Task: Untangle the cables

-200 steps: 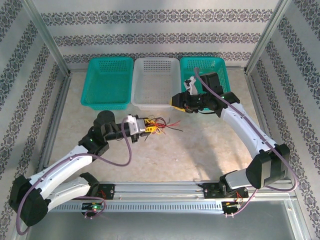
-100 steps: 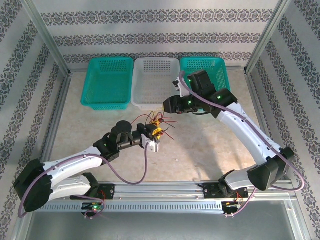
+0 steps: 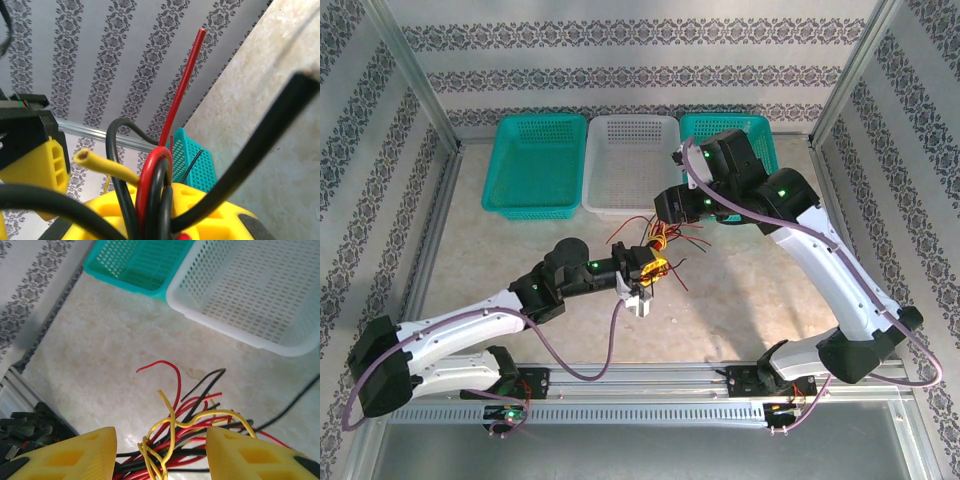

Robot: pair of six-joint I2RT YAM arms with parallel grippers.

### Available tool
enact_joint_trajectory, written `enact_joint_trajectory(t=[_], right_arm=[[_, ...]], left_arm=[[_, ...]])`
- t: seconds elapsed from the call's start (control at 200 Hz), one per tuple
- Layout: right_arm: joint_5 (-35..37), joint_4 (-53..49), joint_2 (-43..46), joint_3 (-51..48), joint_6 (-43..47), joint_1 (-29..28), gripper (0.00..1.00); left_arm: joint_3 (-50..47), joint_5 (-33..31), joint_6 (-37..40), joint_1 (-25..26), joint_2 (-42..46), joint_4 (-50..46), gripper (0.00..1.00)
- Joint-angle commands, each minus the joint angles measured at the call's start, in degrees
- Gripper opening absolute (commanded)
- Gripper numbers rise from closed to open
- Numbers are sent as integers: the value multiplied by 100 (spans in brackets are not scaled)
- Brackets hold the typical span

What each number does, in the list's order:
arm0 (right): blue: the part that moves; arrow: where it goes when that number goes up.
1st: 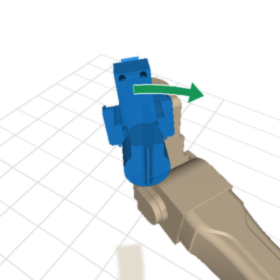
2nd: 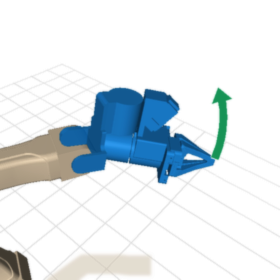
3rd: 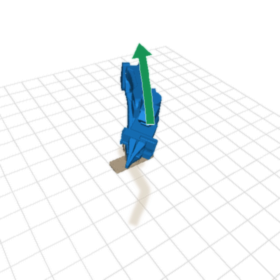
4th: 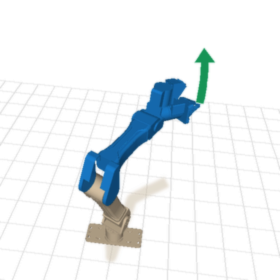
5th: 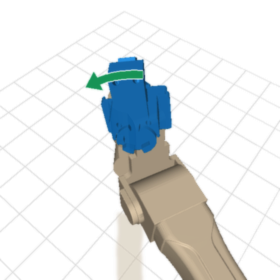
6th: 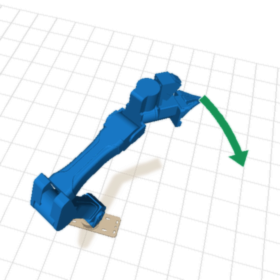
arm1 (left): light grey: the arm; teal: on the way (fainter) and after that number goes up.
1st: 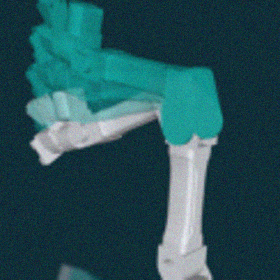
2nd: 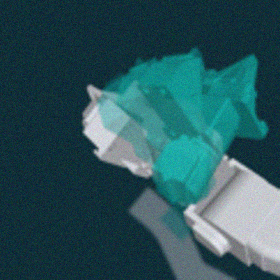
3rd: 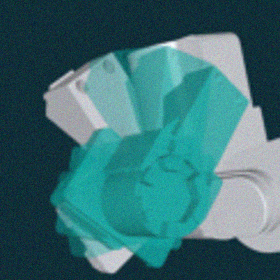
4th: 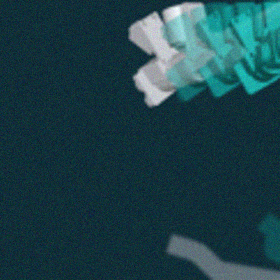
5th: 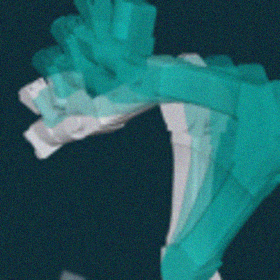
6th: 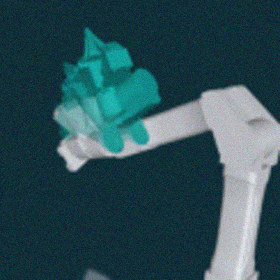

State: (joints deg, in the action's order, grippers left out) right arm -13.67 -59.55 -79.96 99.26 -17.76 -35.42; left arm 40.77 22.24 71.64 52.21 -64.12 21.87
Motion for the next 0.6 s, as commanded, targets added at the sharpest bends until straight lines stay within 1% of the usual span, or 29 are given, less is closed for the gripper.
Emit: enact_joint_trajectory(t=[0.0, 0.345, 0.42, 0.52, 0.56, 0.595], right_arm=[[365, -357, 0, 152, 161, -74, 49], [781, -579, -884, 620, 444, -378, 43], [761, -562, -1004, 621, 466, -414, 44], [912, -619, -1158, 634, 475, -491, 48], [936, -619, -1191, 621, 488, -516, 48], [959, -602, -1218, 603, 493, -535, 46]], left_arm=[[180, 131, 207, 153, -117, 443, 0], [163, 89, 246, 264, 54, 99, 0], [142, 88, 206, 288, 104, 78, 0], [107, 31, 163, 308, 157, 89, 0], [88, 16, 147, 316, 171, 104, 0], [69, 7, 134, 325, 173, 118, 0]])
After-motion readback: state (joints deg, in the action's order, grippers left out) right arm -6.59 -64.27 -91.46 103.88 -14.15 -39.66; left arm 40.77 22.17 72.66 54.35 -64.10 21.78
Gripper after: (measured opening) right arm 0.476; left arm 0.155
